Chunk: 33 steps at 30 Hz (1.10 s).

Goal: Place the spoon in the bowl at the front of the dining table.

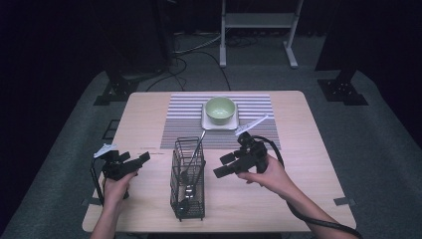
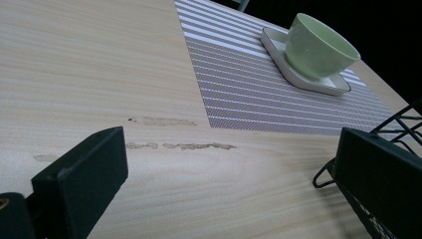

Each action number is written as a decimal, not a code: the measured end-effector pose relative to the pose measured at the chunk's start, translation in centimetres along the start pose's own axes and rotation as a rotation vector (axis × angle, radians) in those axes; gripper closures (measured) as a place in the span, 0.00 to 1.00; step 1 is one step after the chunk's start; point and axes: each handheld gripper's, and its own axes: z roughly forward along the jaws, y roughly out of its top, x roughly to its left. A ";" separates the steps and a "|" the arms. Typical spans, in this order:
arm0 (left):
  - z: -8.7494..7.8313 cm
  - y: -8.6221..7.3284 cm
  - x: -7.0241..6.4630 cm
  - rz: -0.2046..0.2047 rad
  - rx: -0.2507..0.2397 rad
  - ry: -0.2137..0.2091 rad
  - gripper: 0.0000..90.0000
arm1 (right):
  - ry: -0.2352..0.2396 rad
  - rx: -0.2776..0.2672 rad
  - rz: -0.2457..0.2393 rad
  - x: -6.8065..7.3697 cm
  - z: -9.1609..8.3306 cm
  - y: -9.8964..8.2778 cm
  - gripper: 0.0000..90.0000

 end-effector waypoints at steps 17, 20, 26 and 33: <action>0.0 0.0 0.0 0.000 -0.002 0.000 0.00 | -0.002 0.027 0.001 -0.1 1.1 1.2 0.32; 0.0 0.0 0.0 0.000 -0.003 0.000 0.00 | -0.002 0.029 0.004 -0.2 1.3 1.4 0.34; -0.1 0.0 0.0 0.000 -0.002 0.000 0.00 | 0.010 0.048 -0.009 0.1 1.8 1.9 0.41; 0.0 0.0 0.0 0.000 -0.002 0.000 0.00 | 0.008 0.069 -0.030 0.3 2.5 2.5 0.50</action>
